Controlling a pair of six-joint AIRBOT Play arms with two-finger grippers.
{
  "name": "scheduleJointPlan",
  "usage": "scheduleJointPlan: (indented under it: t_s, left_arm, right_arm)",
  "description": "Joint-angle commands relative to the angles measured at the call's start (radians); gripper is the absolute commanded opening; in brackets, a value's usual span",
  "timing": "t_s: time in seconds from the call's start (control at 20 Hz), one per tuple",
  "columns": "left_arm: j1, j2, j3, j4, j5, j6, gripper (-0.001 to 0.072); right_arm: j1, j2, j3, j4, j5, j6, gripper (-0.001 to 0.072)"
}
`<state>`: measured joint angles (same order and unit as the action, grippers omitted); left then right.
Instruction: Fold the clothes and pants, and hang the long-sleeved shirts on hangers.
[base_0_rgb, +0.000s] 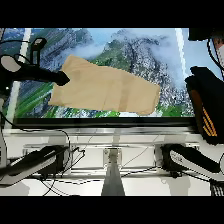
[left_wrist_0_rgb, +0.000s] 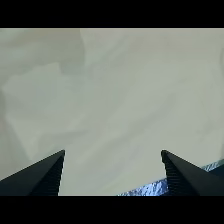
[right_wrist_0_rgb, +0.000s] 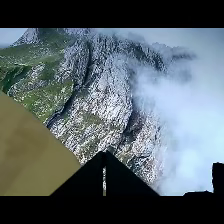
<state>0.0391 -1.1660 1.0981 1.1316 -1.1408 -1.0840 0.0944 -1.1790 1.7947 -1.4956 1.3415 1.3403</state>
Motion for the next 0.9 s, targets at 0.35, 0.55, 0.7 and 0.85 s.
scheduleJointPlan:
  t_s: [0.35, 0.55, 0.7, 0.85]
  left_arm:
    - [0.0, 0.001, 0.001, 0.0, 0.0, 0.0, 0.0707]
    - [0.0, 0.001, 0.001, 0.0, 0.006, 0.0, 0.0702]
    - [0.0, 0.0, 0.001, -0.021, 0.129, -0.016, 0.0697]
    - [0.0, 0.0, 0.001, -0.064, 0.138, -0.015, 0.0697]
  right_arm:
    - [0.001, 0.0, 0.0, 0.0, 0.0, 0.0, 0.0009]
    - [0.001, 0.0, 0.0, 0.0, 0.0, 0.0, 0.0009]
    - [0.001, 0.0, 0.0, 0.0, 0.0, 0.0, 0.0009]
    - [0.001, 0.0, 0.0, 0.001, -0.001, 0.0, 0.0008]
